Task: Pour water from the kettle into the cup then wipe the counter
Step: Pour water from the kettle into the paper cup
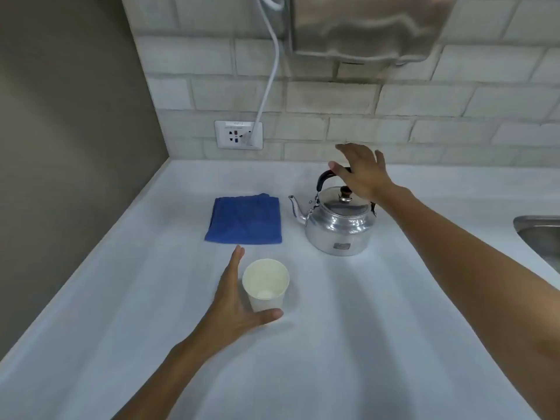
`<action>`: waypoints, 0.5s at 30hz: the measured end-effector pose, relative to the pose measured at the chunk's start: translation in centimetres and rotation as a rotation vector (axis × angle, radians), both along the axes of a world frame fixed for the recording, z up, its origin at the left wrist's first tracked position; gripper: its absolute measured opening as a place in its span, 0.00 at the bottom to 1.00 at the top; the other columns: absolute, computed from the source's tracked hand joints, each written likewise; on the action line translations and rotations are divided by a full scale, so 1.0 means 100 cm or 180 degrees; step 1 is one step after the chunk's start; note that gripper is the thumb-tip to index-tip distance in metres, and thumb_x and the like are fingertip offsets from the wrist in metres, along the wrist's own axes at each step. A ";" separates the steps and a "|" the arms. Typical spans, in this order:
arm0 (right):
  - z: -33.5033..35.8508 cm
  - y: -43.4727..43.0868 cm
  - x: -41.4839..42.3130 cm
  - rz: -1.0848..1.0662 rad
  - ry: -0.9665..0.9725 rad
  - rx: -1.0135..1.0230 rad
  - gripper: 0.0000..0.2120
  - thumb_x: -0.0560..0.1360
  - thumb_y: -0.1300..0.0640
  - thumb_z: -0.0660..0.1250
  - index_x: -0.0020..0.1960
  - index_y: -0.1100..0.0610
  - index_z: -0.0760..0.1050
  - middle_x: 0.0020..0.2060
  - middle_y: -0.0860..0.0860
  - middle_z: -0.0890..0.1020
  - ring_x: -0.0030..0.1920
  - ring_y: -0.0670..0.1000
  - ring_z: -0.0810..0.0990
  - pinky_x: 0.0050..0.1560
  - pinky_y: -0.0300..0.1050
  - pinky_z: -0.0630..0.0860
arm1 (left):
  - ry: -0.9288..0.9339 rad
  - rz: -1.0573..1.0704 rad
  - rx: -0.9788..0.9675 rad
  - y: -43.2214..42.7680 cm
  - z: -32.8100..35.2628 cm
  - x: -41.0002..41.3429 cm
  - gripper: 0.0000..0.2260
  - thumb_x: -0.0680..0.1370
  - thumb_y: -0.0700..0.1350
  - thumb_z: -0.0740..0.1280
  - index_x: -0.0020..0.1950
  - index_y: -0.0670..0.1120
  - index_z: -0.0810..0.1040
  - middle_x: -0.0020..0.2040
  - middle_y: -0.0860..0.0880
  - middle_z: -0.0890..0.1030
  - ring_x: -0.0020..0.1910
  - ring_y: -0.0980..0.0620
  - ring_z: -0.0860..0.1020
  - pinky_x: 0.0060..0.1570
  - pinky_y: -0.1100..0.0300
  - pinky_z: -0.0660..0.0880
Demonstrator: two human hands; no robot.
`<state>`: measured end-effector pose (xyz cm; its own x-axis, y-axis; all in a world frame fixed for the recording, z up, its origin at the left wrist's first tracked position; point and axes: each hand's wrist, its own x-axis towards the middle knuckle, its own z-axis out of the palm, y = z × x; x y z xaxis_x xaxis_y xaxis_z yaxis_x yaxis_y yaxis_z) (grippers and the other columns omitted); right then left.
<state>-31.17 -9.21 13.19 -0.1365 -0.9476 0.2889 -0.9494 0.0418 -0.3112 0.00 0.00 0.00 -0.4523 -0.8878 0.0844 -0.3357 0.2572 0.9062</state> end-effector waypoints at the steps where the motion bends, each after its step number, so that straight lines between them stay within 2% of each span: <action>1: 0.001 -0.002 -0.002 -0.0058 0.0041 0.0011 0.24 0.79 0.44 0.52 0.72 0.53 0.58 0.73 0.55 0.61 0.73 0.55 0.54 0.72 0.60 0.43 | 0.0084 -0.0005 0.0077 0.002 0.003 -0.004 0.53 0.55 0.62 0.77 0.68 0.69 0.44 0.73 0.66 0.51 0.70 0.69 0.52 0.69 0.60 0.54; 3: 0.003 -0.009 -0.006 -0.0111 0.0207 0.0154 0.24 0.79 0.44 0.51 0.71 0.53 0.59 0.72 0.56 0.63 0.73 0.57 0.57 0.72 0.59 0.47 | 0.0117 0.0104 0.0149 -0.001 0.001 -0.014 0.52 0.54 0.59 0.79 0.67 0.68 0.47 0.70 0.68 0.57 0.69 0.65 0.58 0.67 0.62 0.58; 6: 0.002 -0.017 -0.008 -0.0159 0.0058 0.0369 0.25 0.78 0.41 0.49 0.67 0.55 0.66 0.66 0.58 0.71 0.67 0.59 0.65 0.65 0.56 0.61 | 0.0192 0.0304 0.0180 -0.006 -0.001 -0.027 0.46 0.54 0.54 0.80 0.62 0.69 0.54 0.64 0.65 0.65 0.63 0.63 0.66 0.61 0.66 0.64; 8: 0.003 -0.021 -0.008 -0.0265 -0.0252 0.0378 0.27 0.77 0.39 0.49 0.54 0.59 0.75 0.54 0.59 0.79 0.59 0.61 0.73 0.54 0.53 0.67 | 0.0180 0.0402 0.0190 -0.009 -0.002 -0.031 0.40 0.56 0.51 0.81 0.58 0.68 0.59 0.59 0.64 0.70 0.58 0.63 0.70 0.57 0.66 0.67; 9: 0.003 -0.023 -0.008 -0.0310 -0.0357 0.0341 0.29 0.77 0.38 0.49 0.45 0.62 0.76 0.45 0.58 0.81 0.52 0.61 0.77 0.49 0.51 0.69 | 0.0175 0.0437 0.0210 -0.010 -0.002 -0.032 0.38 0.57 0.50 0.80 0.58 0.67 0.61 0.58 0.64 0.71 0.57 0.63 0.71 0.55 0.67 0.68; 11: 0.003 -0.025 -0.007 -0.0378 -0.0446 0.0250 0.33 0.76 0.37 0.51 0.36 0.63 0.78 0.30 0.53 0.81 0.41 0.59 0.80 0.45 0.49 0.71 | 0.0204 0.0506 0.0244 -0.013 -0.003 -0.036 0.36 0.58 0.49 0.80 0.57 0.64 0.62 0.56 0.62 0.73 0.57 0.61 0.72 0.51 0.71 0.69; 13: 0.002 -0.027 -0.007 -0.0403 -0.0358 0.0136 0.34 0.75 0.36 0.52 0.30 0.62 0.78 0.24 0.50 0.78 0.35 0.57 0.79 0.43 0.48 0.71 | 0.0235 0.0592 0.0240 -0.016 -0.002 -0.040 0.36 0.59 0.48 0.80 0.58 0.62 0.63 0.56 0.61 0.73 0.56 0.59 0.72 0.48 0.73 0.69; 15: 0.003 -0.027 -0.007 -0.0432 -0.0271 0.0049 0.33 0.75 0.38 0.54 0.27 0.63 0.74 0.25 0.53 0.76 0.32 0.57 0.75 0.40 0.47 0.68 | 0.0241 0.0650 0.0224 -0.019 -0.003 -0.044 0.37 0.59 0.47 0.79 0.60 0.58 0.62 0.57 0.57 0.73 0.56 0.56 0.72 0.51 0.70 0.68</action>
